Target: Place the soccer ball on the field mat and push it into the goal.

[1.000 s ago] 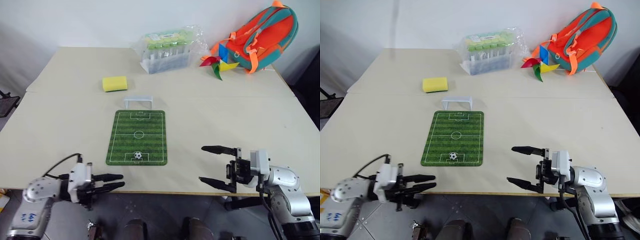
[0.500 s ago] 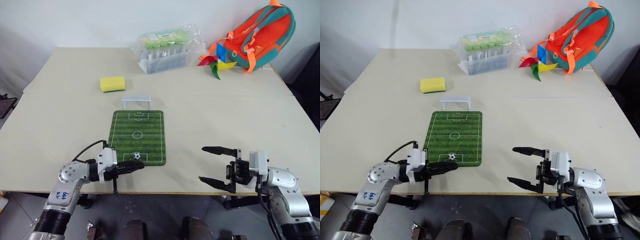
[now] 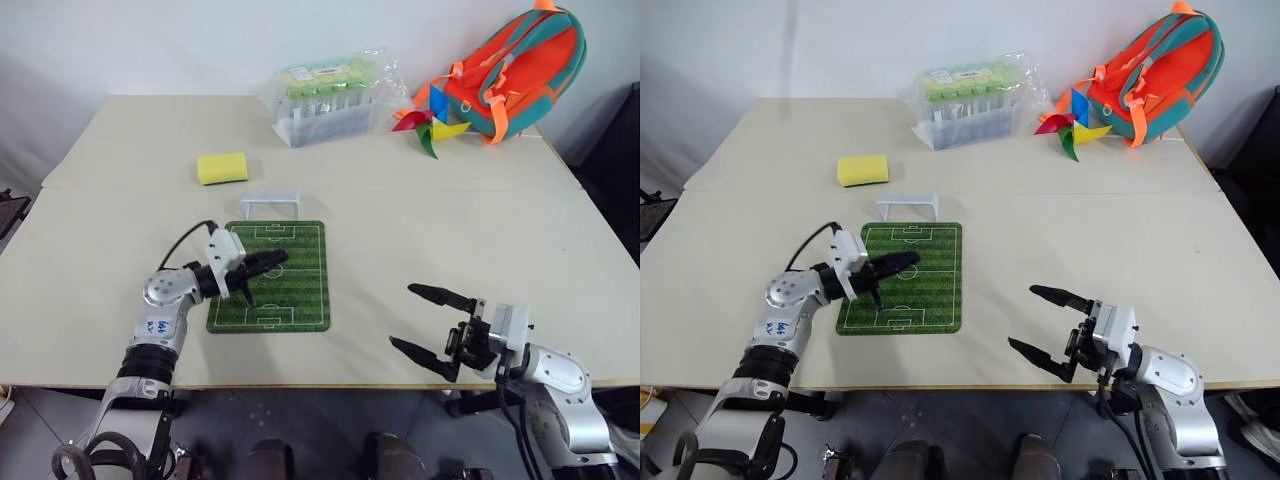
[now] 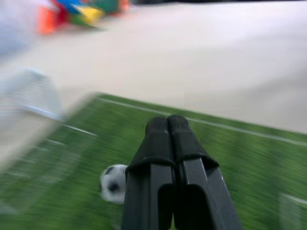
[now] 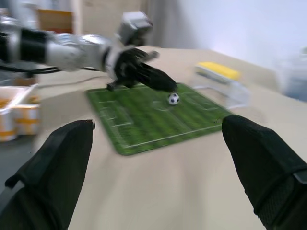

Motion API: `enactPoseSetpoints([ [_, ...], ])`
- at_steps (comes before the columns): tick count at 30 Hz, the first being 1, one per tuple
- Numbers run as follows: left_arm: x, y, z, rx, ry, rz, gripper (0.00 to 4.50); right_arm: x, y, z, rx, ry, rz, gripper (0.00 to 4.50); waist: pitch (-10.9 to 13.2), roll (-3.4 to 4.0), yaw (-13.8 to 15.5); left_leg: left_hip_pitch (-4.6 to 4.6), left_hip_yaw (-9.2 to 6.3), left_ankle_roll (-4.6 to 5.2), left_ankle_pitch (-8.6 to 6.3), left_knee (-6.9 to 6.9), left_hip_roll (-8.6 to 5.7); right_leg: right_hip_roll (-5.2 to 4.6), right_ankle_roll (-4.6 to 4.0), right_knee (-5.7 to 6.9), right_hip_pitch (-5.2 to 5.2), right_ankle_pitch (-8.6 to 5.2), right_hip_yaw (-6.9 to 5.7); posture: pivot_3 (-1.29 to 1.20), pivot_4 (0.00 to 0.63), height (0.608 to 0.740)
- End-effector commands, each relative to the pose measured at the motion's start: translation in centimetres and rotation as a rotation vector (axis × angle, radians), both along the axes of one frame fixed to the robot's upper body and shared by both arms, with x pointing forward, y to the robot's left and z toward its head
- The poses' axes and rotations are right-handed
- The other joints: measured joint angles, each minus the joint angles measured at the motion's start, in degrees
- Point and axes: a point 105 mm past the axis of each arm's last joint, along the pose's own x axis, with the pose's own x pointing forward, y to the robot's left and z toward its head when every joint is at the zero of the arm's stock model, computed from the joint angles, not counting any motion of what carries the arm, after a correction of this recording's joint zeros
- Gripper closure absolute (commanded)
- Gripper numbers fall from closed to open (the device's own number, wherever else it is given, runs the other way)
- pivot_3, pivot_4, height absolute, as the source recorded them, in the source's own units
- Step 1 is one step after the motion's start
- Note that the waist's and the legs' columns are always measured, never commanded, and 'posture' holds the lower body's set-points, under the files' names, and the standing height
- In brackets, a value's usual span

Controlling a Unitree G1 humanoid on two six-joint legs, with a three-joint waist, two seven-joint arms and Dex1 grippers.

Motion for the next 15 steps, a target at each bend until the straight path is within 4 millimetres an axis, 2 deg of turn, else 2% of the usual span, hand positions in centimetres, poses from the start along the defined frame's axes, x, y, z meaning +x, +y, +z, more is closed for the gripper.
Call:
enactPoseSetpoints([
  [1,-1.8,2.7,0.6,-0.021,-0.028,0.033,4.47,1.7,-2.1,2.0,0.061,-0.107,-0.211,0.00,0.00,0.01,-0.82,-0.01,0.01,0.00,0.00,-0.03,0.00,0.00,0.00,0.01,-0.03,0.00,0.03,0.00,0.150,0.740],
  [5,-5.3,4.9,0.5,-0.038,0.006,0.045,4.47,2.1,-2.1,2.3,0.104,-0.120,-0.239,0.00,0.01,0.00,-0.94,-0.02,0.04,0.00,0.00,-0.08,0.02,0.00,0.00,0.00,-0.08,0.00,0.09,0.00,0.150,0.740],
  [8,-7.7,8.1,0.5,-0.059,0.042,0.180,4.47,2.4,-2.0,2.2,0.109,-0.119,-0.233,0.00,0.03,0.02,-0.92,-0.04,0.03,0.00,-0.01,-0.06,0.04,0.00,0.00,0.02,-0.09,0.00,0.10,0.00,0.150,0.740],
  [11,-8.4,10.2,0.7,-0.043,0.035,0.328,4.47,2.6,-1.9,2.1,0.111,-0.116,-0.220,0.00,0.04,0.03,-0.68,0.02,0.05,0.03,-0.03,-0.07,0.04,-0.01,0.00,0.03,-0.08,0.00,0.16,0.00,0.150,0.740],
  [13,-8.7,12.2,1.7,-0.097,0.012,0.466,4.47,2.9,-1.8,2.1,0.113,-0.115,-0.205,0.00,0.05,0.05,-0.32,0.01,0.02,0.02,-0.03,-0.05,0.04,-0.01,0.00,0.05,-0.07,0.00,0.15,0.00,0.150,0.740],
  [15,-9.2,13.2,2.1,-0.123,-0.001,0.522,4.47,3.2,-1.8,2.2,0.111,-0.115,-0.193,0.00,0.05,0.06,-0.42,0.01,0.03,0.03,-0.03,-0.03,0.04,-0.02,-0.01,0.06,-0.07,0.00,0.17,0.00,0.150,0.740],
])
